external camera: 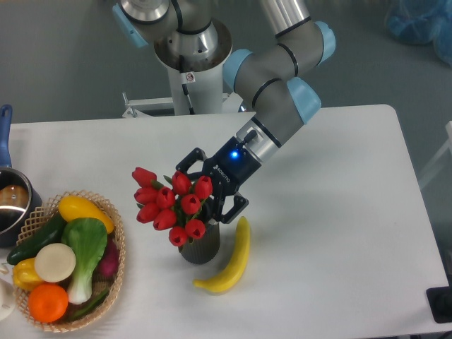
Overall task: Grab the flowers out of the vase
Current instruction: 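Close the gripper on the tulip bunch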
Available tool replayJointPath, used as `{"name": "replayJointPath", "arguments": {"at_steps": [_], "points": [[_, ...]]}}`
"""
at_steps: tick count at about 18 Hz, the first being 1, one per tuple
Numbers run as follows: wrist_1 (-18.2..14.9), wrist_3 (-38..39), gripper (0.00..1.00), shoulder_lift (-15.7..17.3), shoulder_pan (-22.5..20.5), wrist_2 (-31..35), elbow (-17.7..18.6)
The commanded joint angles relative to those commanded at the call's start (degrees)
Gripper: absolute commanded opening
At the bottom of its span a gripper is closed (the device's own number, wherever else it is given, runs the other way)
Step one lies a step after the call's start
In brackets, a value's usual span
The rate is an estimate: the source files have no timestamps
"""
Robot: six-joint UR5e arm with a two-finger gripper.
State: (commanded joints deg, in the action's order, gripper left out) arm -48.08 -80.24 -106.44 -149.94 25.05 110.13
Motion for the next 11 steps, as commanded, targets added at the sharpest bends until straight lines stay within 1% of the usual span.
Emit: {"name": "replayJointPath", "arguments": {"at_steps": [1, 4, 7, 8, 11], "points": [[0.00, 0.00, 0.73, 0.09, 0.00, 0.00, -0.17], [0.00, 0.35, 0.62, 0.17, 0.00, 0.00, -0.18], [0.00, 1.40, 0.46, 0.26, -0.09, 0.00, -0.18], [0.00, 1.49, 0.43, 0.26, -0.09, 0.00, -0.18], [0.00, 1.49, 0.41, 0.26, -0.09, -0.09, -0.26]]}}
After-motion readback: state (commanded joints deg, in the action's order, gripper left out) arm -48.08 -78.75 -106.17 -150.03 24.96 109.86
